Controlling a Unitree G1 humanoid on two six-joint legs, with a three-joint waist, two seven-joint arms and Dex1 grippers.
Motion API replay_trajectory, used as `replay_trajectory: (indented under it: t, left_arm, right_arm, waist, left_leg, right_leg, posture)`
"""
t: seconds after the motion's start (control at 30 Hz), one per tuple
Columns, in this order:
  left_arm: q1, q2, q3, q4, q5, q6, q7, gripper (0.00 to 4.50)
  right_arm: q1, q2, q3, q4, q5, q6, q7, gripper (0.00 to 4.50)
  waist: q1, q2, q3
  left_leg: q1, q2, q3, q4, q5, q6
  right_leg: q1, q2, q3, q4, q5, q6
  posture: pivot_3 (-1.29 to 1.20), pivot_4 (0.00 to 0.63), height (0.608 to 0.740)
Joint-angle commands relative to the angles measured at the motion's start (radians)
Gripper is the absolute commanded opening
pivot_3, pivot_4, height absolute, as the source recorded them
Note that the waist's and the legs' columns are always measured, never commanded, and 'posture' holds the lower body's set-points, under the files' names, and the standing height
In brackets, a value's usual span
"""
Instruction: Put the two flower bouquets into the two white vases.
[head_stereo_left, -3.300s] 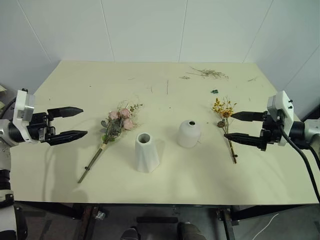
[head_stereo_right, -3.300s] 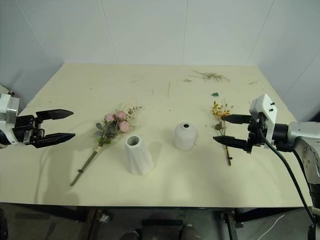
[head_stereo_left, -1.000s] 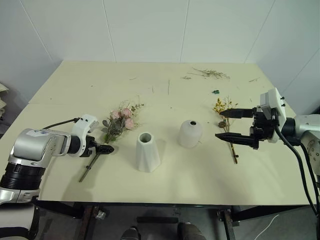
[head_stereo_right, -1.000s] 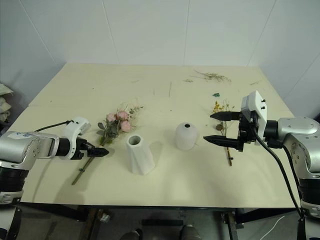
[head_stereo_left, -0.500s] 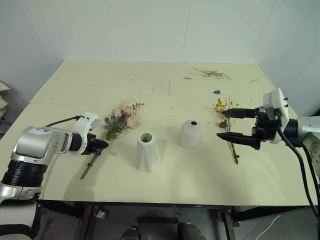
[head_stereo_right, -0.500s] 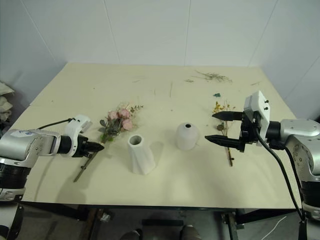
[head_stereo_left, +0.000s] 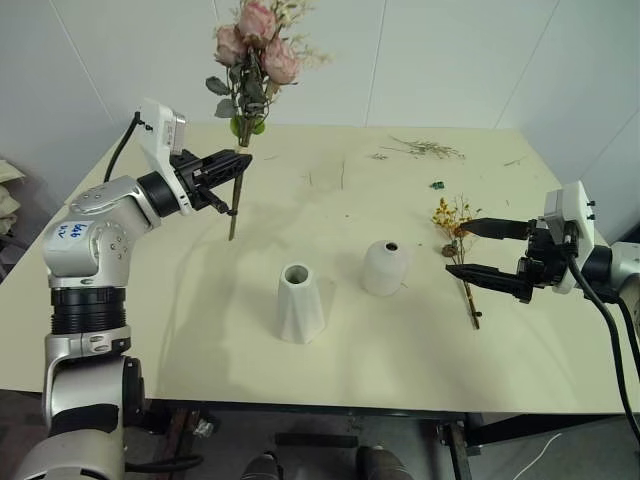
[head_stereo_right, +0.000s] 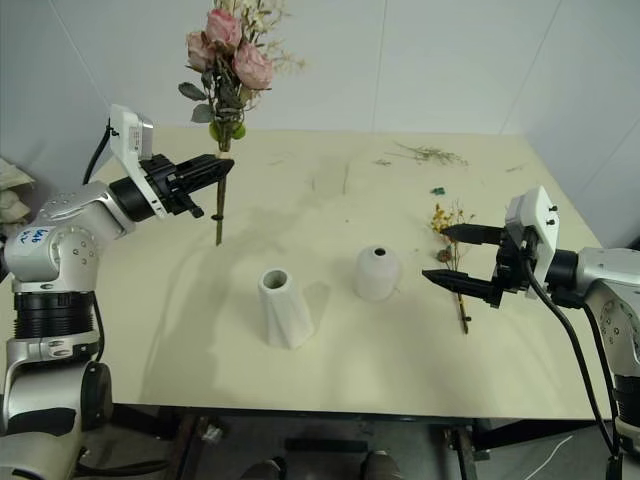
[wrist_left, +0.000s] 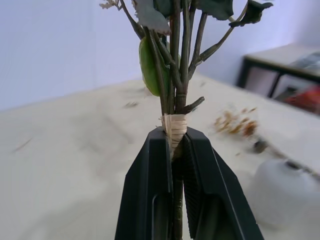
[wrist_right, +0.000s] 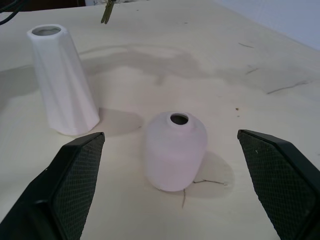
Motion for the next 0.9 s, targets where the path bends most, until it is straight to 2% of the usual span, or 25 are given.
replay_trajectory:
  t: [0.03, 0.17, 0.23, 0.3, 0.37, 0.5, 0.67, 0.9]
  left_arm:
    - [-0.059, -0.038, 0.03, -0.022, -0.047, -0.135, -0.079, 0.03]
    - [-0.061, -0.095, 0.041, -0.024, -0.095, -0.192, -0.14, 0.03]
    - [-0.047, -0.167, 0.082, -0.033, -0.138, -0.331, -0.193, 0.03]
    - [-0.037, -0.198, 0.1, -0.038, -0.165, -0.378, -0.225, 0.03]
    - [-0.03, -0.202, 0.099, -0.04, -0.187, -0.36, -0.237, 0.03]
    - [0.009, -0.233, 0.126, -0.092, -0.318, -0.286, -0.253, 0.03]
    - [0.039, -0.209, 0.118, -0.122, -0.391, -0.205, -0.291, 0.03]
    - [0.031, -0.183, 0.126, -0.127, -0.48, -0.115, -0.333, 0.03]
  right_arm:
    - [0.014, -0.008, -0.051, -0.05, 0.026, -0.013, -0.014, 4.5]
    - [0.038, -0.011, -0.073, -0.074, 0.043, -0.004, -0.021, 4.5]
    - [0.05, -0.008, -0.103, -0.095, 0.081, 0.011, -0.023, 4.5]
    - [0.056, -0.006, -0.123, -0.109, 0.108, 0.019, -0.026, 4.5]
    - [0.065, -0.008, -0.139, -0.125, 0.134, 0.029, -0.025, 4.5]
    - [0.116, -0.03, -0.189, -0.202, 0.22, 0.058, 0.021, 4.5]
    - [0.045, -0.04, -0.167, -0.277, 0.323, 0.1, 0.011, 4.5]
    - [0.071, -0.107, -0.125, -0.29, 0.325, 0.111, 0.113, 4.5]
  waist:
    - [0.003, 0.0, 0.0]
    - [0.004, 0.0, 0.0]
    - [0.005, 0.0, 0.0]
    - [0.003, 0.0, 0.0]
    - [0.0, 0.0, 0.0]
    - [0.003, 0.0, 0.0]
    - [0.003, 0.0, 0.0]
    - [0.005, 0.0, 0.0]
  left_leg:
    - [0.0, 0.0, 0.0, 0.001, 0.0, 0.0]
    - [-0.001, 0.0, 0.0, 0.003, 0.0, 0.0]
    - [-0.001, 0.0, 0.0, 0.003, 0.0, 0.0]
    - [-0.001, 0.0, 0.0, 0.004, 0.0, 0.0]
    - [-0.001, 0.0, 0.0, 0.005, 0.0, 0.0]
    - [-0.001, 0.0, 0.0, 0.006, 0.0, 0.001]
    - [-0.001, 0.0, 0.0, 0.009, -0.001, 0.001]
    - [0.0, 0.0, 0.0, 0.009, 0.0, 0.001]
  right_leg:
    - [0.0, 0.0, 0.0, 0.0, 0.0, 0.0]
    - [0.001, 0.0, 0.0, -0.001, 0.001, 0.001]
    - [0.001, 0.0, 0.0, -0.001, 0.001, 0.001]
    - [0.001, 0.0, 0.0, -0.001, 0.001, 0.001]
    - [0.001, 0.0, 0.0, -0.001, 0.002, 0.001]
    - [0.002, 0.0, 0.0, 0.0, 0.002, 0.001]
    - [0.003, 0.001, 0.001, 0.0, 0.003, 0.001]
    - [0.005, 0.001, 0.001, -0.004, 0.003, 0.001]
  posture:
    - [0.0, 0.15, 0.74]
    - [0.0, 0.15, 0.74]
    - [0.0, 0.15, 0.74]
    - [0.0, 0.15, 0.74]
    - [0.0, 0.15, 0.74]
    - [0.0, 0.15, 0.74]
    - [0.0, 0.15, 0.74]
    - [0.0, 0.15, 0.74]
